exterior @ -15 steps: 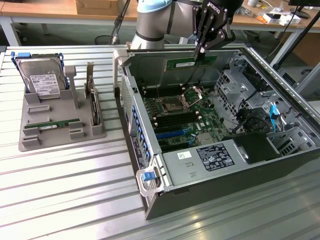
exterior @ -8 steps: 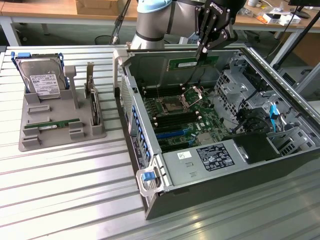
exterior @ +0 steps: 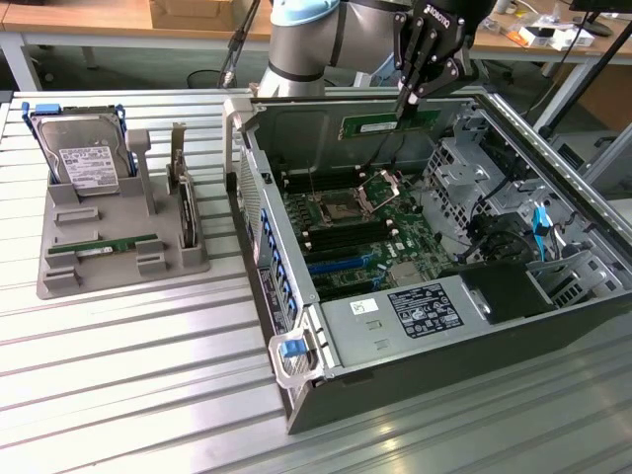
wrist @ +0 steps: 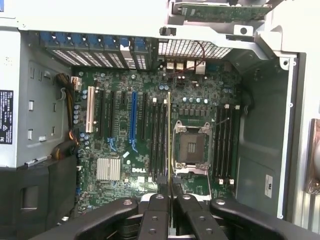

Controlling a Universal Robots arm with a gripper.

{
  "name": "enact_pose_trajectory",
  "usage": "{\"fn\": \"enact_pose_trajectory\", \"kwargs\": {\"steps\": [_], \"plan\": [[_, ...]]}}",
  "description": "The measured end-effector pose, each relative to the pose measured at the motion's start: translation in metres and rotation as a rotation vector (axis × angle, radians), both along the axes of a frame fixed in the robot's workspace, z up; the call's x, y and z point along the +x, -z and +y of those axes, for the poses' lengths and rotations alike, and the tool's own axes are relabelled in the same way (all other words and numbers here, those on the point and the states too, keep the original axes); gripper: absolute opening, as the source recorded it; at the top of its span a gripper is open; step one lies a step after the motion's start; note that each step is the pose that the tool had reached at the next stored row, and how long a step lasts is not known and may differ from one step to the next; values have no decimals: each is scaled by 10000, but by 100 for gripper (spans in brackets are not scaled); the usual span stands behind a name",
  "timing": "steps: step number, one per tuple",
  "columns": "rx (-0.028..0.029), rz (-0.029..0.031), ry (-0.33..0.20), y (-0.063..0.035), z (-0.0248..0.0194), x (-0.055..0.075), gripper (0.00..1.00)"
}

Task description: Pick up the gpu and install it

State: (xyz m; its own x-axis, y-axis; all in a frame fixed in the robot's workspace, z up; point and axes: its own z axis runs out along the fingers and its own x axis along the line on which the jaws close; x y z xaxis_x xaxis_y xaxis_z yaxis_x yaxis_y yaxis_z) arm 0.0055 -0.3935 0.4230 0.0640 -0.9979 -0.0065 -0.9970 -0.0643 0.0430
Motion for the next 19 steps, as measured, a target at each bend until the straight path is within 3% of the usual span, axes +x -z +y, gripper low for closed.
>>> {"fn": "enact_pose_trajectory", "kwargs": {"steps": [19], "plan": [[0, 0, 0, 0, 0, 311, 13]]}}
